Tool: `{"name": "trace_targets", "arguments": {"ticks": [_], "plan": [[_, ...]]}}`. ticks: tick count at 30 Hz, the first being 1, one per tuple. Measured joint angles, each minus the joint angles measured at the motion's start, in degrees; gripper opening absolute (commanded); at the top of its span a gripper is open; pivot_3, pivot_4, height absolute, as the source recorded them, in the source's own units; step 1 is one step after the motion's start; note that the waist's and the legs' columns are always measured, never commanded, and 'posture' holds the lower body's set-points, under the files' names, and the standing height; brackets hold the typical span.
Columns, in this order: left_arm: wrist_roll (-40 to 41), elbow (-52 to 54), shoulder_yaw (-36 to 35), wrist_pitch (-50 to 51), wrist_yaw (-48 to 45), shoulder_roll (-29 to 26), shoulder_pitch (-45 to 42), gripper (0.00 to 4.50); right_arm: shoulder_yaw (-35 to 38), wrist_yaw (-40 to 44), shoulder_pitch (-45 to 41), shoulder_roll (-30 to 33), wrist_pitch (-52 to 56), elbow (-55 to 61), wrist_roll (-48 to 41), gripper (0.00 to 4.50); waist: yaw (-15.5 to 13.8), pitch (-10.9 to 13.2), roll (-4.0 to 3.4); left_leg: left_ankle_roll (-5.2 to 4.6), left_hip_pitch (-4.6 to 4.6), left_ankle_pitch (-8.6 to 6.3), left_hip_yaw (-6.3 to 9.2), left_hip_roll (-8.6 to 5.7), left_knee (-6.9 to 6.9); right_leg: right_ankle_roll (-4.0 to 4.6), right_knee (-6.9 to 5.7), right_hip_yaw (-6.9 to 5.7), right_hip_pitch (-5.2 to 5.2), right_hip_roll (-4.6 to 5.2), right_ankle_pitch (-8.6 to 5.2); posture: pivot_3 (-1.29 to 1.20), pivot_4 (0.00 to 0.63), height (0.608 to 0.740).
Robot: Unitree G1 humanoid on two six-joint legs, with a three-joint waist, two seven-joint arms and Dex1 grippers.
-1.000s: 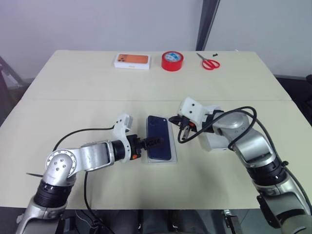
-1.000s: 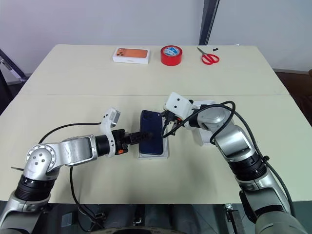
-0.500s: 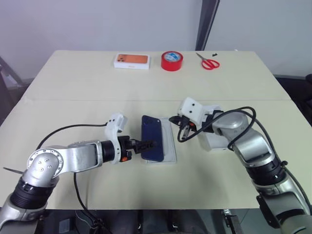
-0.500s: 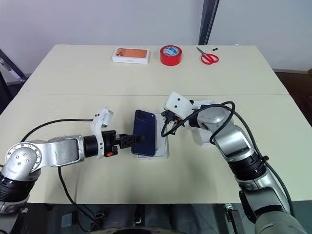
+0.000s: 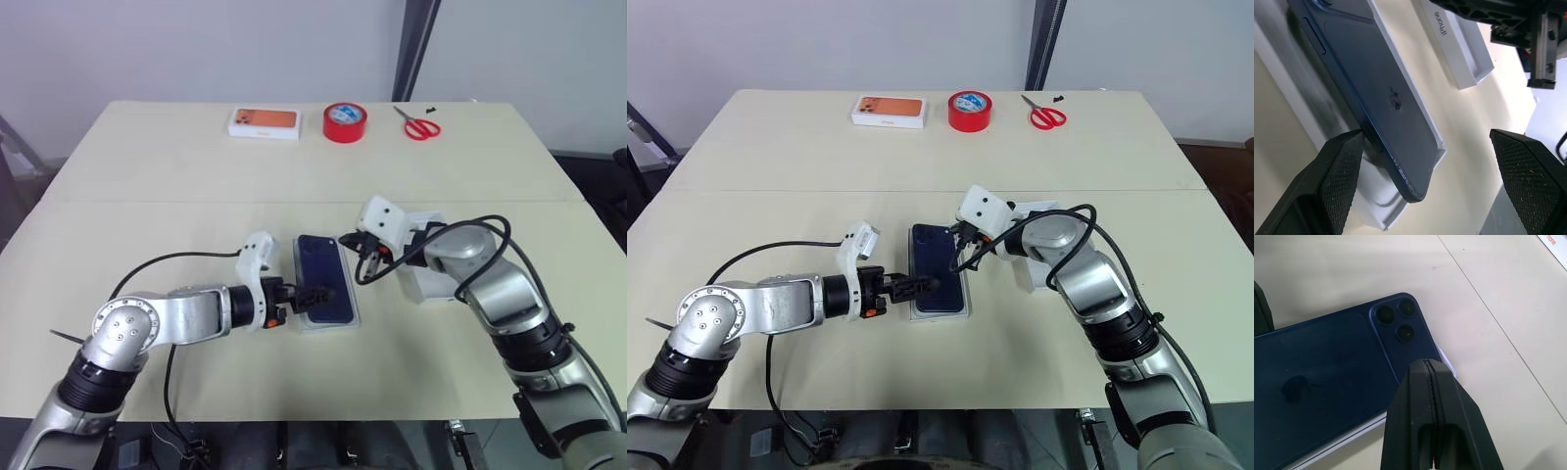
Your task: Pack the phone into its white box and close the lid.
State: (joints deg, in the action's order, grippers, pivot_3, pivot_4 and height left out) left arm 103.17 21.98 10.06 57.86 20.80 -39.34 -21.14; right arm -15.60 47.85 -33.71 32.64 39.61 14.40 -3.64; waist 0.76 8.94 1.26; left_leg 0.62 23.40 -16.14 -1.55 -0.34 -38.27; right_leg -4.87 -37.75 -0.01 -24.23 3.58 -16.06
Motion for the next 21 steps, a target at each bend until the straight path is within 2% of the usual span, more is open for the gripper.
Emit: {"name": "trace_targets", "arguments": {"ticks": [7,21], "plan": [[-4.5,0.0,0.0,4.5,-2.3,-5.5,-4.9,4.26,0.0,-0.3,0.0,0.0,0.1,0.1,0.0,0.0,-0.1,0.0,0.0,-0.01,0.01,0.0,-0.01,-0.01,0.0,0.0,0.01,-0.01,0.01,-0.01,0.0,0.0,0.15,0.725],[-11.4,1.5,3.4,10.7,-5.6,-4.1,-9.4,4.26,-1.0,-0.7,0.0,-0.5,0.0,0.1,0.0,0.0,0.0,0.0,0.0,0.0,0.01,0.0,-0.01,0.0,0.0,-0.01,0.0,-0.01,0.0,-0.01,0.0,0.0,0.15,0.725]]}}
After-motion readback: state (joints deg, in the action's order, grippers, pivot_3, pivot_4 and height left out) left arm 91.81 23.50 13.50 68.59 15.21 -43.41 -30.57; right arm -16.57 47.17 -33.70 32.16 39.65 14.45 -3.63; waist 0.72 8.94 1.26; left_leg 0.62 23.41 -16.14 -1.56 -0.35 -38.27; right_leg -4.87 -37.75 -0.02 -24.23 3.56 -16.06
